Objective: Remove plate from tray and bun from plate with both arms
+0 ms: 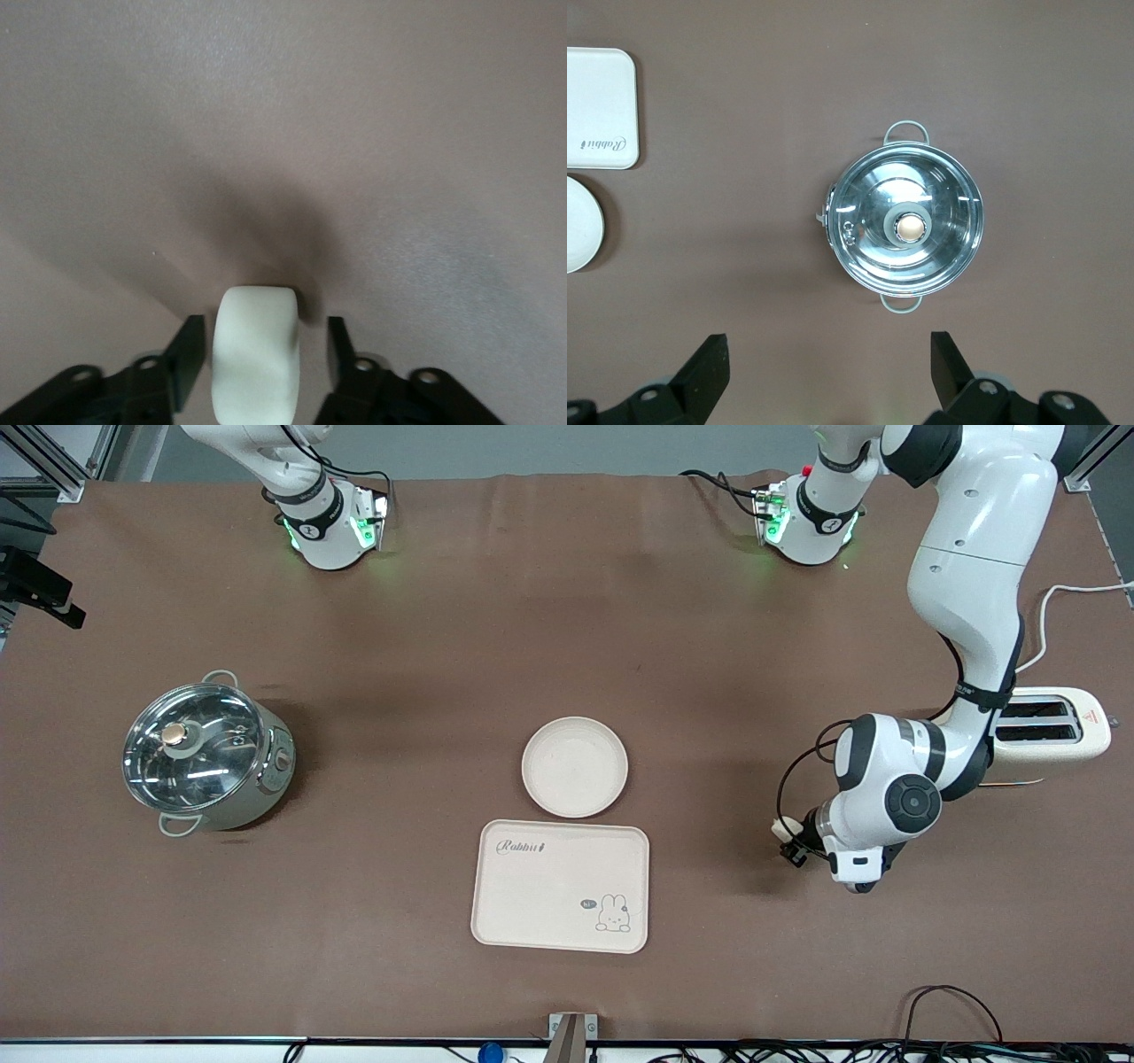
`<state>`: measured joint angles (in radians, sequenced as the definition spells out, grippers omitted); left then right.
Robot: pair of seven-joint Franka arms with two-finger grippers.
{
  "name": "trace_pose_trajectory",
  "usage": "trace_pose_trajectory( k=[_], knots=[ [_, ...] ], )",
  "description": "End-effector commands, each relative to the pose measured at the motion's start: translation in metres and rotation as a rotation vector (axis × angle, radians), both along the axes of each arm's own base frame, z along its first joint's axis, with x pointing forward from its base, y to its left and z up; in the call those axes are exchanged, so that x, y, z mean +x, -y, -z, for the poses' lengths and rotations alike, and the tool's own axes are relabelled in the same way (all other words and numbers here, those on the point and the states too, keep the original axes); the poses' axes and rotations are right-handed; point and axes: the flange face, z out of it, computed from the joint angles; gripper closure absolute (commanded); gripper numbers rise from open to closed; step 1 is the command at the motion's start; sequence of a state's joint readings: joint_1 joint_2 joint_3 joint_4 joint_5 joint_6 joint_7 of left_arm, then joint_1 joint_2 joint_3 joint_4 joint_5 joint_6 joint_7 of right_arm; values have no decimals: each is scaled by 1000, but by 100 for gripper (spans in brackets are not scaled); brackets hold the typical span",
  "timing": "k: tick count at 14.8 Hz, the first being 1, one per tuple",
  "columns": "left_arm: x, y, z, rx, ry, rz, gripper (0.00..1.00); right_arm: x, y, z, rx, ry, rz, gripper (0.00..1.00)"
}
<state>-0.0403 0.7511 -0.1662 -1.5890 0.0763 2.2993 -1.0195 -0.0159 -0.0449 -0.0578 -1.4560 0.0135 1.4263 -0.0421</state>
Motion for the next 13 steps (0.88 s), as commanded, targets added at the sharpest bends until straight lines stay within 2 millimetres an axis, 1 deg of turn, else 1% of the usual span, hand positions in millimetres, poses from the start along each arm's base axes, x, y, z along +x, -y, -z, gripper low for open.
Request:
trace_pose_trajectory(
  k=[1, 2, 4, 5, 6, 8, 9, 10, 11, 12, 13],
  knots=[
    [3, 4, -57, 21, 31, 15, 0, 1, -3, -2, 14, 4, -5, 0],
    [1, 8, -84, 33, 24, 31, 0, 1, -4, -2, 14, 4, -6, 0],
    [-3, 17, -158, 45, 50, 61, 0, 1, -7, -2, 13, 4, -11, 0],
    [-6, 15, -195, 51, 65, 88, 0, 1, -6, -2, 13, 6, -9, 0],
    [-11, 9, -232, 57, 84, 139, 0, 1, -6, -2, 13, 4, -9, 0],
    [-26, -4, -292, 78, 110, 247, 0, 1, -7, -2, 13, 4, -9, 0],
    [-37, -9, -325, 90, 119, 287, 0, 1, -7, -2, 13, 6, -11, 0],
    [-51, -21, -355, 101, 113, 345, 0, 1, -6, -2, 13, 6, -8, 0],
    [-64, -30, -380, 110, 103, 444, 0, 1, -5, -2, 12, 4, -6, 0],
    [-79, -34, -404, 118, 105, 534, 0, 1, -4, -2, 12, 3, -5, 0],
    [-94, -37, -423, 124, 98, 606, 0, 1, -4, -2, 12, 3, -6, 0]
  ],
)
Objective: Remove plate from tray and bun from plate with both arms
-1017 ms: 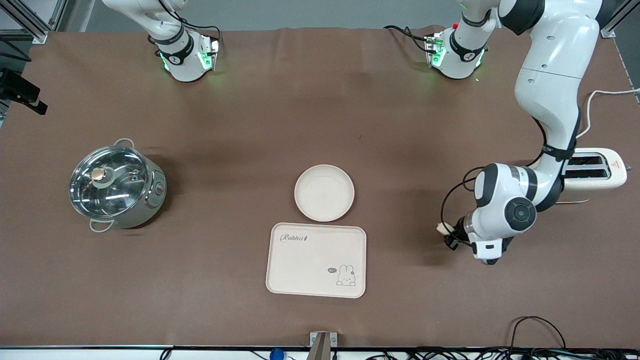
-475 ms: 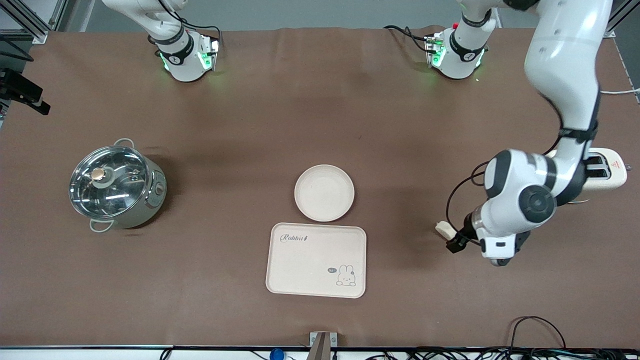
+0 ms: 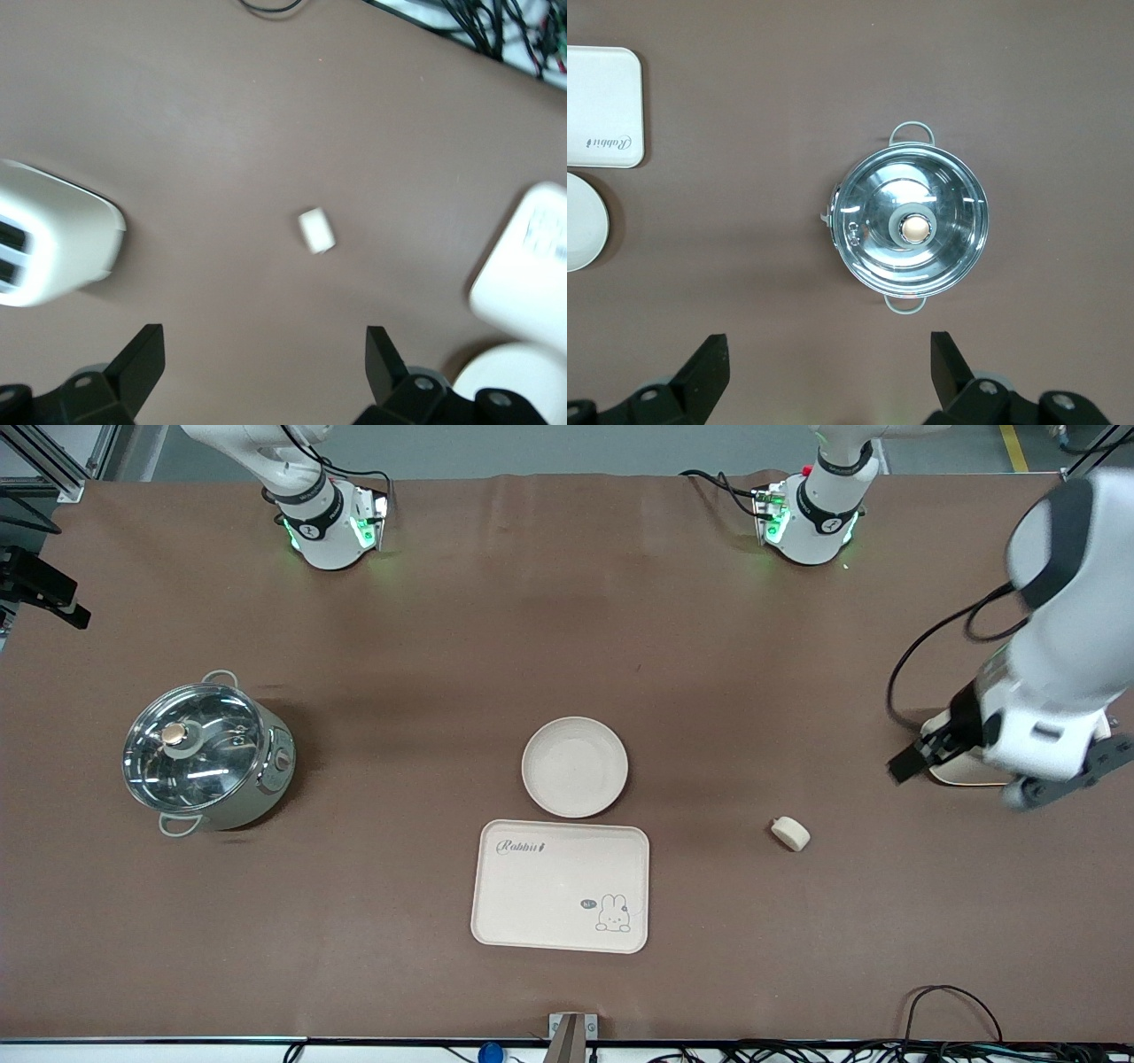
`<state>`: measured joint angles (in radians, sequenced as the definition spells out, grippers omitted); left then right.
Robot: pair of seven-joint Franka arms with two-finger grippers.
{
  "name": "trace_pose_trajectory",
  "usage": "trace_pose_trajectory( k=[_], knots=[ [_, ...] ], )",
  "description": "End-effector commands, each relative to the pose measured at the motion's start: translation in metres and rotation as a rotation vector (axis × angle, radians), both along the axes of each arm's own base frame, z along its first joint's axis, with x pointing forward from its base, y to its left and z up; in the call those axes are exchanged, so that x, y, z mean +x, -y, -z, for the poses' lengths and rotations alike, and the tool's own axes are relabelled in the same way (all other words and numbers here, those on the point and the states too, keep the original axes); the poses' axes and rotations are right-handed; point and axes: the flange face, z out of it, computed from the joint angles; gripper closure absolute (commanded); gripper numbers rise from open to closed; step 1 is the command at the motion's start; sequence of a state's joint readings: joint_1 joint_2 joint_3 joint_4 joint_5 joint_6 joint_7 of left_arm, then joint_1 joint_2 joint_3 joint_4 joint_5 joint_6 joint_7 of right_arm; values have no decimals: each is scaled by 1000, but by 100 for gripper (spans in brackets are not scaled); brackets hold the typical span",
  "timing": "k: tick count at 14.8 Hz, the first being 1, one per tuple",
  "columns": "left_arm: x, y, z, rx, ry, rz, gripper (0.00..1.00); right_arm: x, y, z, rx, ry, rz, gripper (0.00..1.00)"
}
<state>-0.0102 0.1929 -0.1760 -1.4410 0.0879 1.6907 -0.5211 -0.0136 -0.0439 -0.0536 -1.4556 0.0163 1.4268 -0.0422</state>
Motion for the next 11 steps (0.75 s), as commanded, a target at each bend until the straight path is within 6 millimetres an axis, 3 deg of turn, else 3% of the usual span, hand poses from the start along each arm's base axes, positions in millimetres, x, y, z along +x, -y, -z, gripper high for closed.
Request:
trace_pose_trajectory(
  k=[1, 2, 3, 6, 11],
  knots=[
    [-41, -23, -48, 45, -35, 180, 0, 0, 0, -2, 9, 4, 1, 0],
    [-56, -34, -63, 45, -50, 239, 0, 1, 0, -3, 6, 7, 2, 0],
    [-70, -33, -72, 38, -54, 299, 0, 0, 2, -3, 2, 5, 4, 0],
    [-106, -29, -78, 8, -66, 384, 0, 1, 2, -2, -5, 8, 5, 0],
    [-119, -32, -96, -9, -101, 481, 0, 1, 3, -3, -5, 11, 6, 0]
  ],
)
